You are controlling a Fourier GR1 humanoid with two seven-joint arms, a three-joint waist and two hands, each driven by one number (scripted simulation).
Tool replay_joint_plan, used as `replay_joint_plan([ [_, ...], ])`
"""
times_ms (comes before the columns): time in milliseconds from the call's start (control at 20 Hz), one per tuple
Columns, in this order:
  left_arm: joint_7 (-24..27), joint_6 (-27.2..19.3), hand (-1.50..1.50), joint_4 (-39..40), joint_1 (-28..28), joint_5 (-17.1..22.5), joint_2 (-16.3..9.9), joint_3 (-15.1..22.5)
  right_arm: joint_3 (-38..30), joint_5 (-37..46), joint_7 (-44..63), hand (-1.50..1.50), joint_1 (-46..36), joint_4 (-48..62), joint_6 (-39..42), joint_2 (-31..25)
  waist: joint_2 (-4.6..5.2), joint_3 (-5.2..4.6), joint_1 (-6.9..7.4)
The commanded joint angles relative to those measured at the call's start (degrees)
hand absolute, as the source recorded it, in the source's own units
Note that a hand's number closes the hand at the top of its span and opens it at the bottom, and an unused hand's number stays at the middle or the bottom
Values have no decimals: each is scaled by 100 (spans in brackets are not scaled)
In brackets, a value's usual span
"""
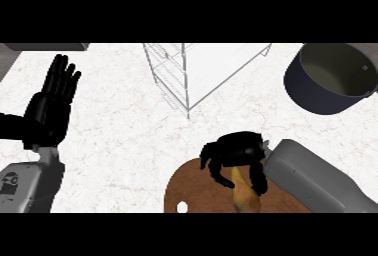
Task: Pick the pear from the cutting board and place it in the pot
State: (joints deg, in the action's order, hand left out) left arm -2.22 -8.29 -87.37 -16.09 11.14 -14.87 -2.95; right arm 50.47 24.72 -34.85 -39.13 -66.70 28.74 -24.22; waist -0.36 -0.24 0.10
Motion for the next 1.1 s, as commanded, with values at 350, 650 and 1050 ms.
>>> replay_joint_plan([
  [350,-91,-53,0,-32,155,-17,-26,-163,-1506,531,3056,150,132,-91,-1835,645,-128,11,-325],
  [650,62,-97,0,-39,321,-56,-5,-213,-2037,1572,5243,150,-29,-720,-3361,843,-201,1,-507],
  [1050,-243,-84,0,-294,281,-37,-107,-207,-2532,3069,7575,150,166,-2451,-4051,540,-118,23,-358],
])
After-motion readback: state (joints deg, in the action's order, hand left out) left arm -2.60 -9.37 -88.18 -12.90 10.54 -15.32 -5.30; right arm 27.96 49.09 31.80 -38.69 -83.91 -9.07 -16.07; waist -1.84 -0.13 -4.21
